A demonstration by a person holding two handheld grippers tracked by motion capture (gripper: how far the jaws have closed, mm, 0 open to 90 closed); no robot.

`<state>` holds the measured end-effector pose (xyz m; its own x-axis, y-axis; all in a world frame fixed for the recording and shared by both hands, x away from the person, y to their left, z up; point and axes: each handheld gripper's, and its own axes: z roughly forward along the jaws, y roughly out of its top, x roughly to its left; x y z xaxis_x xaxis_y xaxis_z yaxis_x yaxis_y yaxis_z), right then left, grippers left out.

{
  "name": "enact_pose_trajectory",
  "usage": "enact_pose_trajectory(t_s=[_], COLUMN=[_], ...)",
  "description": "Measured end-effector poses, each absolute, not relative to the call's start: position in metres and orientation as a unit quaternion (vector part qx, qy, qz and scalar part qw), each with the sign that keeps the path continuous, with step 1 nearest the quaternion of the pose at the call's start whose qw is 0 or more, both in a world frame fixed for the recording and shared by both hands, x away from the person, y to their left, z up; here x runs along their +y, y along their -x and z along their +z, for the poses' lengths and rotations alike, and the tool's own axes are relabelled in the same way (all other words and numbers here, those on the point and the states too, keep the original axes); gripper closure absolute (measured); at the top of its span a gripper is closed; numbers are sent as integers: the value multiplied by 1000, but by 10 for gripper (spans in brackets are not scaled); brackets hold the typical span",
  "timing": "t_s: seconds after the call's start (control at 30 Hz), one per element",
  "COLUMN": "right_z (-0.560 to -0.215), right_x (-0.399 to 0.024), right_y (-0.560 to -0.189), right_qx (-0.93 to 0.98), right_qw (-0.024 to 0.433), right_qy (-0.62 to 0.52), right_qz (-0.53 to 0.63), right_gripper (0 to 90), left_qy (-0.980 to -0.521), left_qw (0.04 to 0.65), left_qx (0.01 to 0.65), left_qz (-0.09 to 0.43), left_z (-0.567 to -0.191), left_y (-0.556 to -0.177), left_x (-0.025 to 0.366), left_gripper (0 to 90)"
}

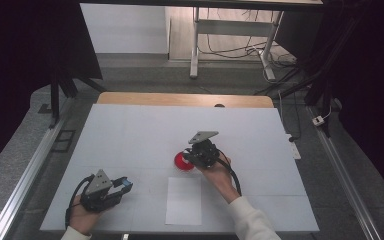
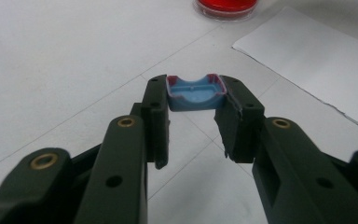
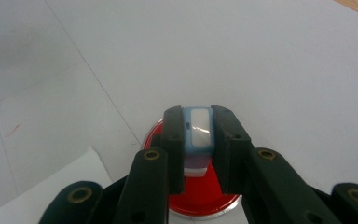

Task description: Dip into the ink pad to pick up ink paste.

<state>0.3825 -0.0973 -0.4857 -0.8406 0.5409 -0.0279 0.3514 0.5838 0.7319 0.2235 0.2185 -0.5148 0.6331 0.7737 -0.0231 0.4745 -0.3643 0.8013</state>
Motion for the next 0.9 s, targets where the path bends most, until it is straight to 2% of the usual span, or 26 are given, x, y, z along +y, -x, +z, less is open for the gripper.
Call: enact_pose_trajectory(t_s=[0.9], right_z=[-492], right_x=[-96], right_y=[-382], right_qx=[886], right_qw=[133], right_qy=[-251], right_qz=[365], right_gripper=[750], left_qy=[-806], left_qw=[410], left_qx=[386], left_qz=[183], left_z=[-515], left_y=[-223], left_x=[217], left_gripper=[650])
